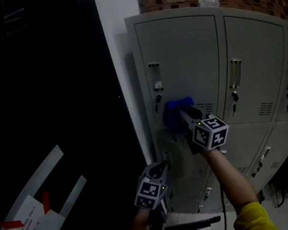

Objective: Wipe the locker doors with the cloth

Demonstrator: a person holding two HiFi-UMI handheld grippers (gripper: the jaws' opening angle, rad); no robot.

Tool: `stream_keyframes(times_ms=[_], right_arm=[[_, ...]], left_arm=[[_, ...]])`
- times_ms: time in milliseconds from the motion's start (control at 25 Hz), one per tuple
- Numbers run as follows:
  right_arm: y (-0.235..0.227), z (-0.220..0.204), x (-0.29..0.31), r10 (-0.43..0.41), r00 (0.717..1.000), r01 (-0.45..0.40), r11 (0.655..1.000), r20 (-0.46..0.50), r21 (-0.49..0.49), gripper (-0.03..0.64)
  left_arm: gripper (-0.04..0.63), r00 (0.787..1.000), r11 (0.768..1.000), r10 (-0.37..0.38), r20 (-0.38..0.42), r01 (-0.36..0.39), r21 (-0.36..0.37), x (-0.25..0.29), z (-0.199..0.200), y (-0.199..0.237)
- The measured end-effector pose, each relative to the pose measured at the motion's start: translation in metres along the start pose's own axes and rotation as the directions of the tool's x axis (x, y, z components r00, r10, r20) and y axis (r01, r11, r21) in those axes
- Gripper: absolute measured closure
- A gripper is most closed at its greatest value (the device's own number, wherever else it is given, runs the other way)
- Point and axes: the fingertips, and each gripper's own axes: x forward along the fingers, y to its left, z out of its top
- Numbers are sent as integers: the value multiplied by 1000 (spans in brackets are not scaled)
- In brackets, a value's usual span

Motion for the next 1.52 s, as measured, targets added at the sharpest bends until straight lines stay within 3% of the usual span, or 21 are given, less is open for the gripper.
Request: stream_keyframes(times_ms=[160, 360, 560, 760, 920, 1000, 1080, 1280, 1520], right_arm=[[37, -42, 60, 88, 994, -82, 991, -59, 106, 551], [39, -44, 62, 88, 995, -84, 993, -42, 87, 551], [-27, -25, -16, -63, 998, 63, 998, 22, 28, 551], [-98, -5, -101, -256, 964, 254, 967, 76, 34, 551], [-92, -12, -121, -252, 966, 253, 967, 62, -3, 551], [-62, -34, -138, -225, 973, 229, 967, 47, -110, 551], [-35, -79, -165, -254, 967, 247, 948, -10, -203, 551], [-8, -189, -231, -328, 924, 319, 945, -197, -75, 551], [6, -215, -245, -326, 906, 332, 943, -269, -24, 550]], left_arm=[[591, 999, 999, 31, -15, -31, -8, -11, -5, 6], [591, 999, 999, 38, -24, -38, -20, -13, -12, 9], [591, 1000, 1000, -2, -20, 2, -20, 3, -13, -1], [591, 998, 998, -65, -9, 65, -20, 23, -10, -17], [591, 997, 996, -78, 12, 79, -29, 27, -1, -23], [591, 997, 996, -77, 25, 77, -32, 23, -1, -26], [591, 997, 997, -74, 33, 75, -33, 15, -8, -26], [591, 997, 994, -75, -27, 73, -85, 2, -54, -33], [591, 992, 985, -127, -28, 122, -123, -10, -74, -53]])
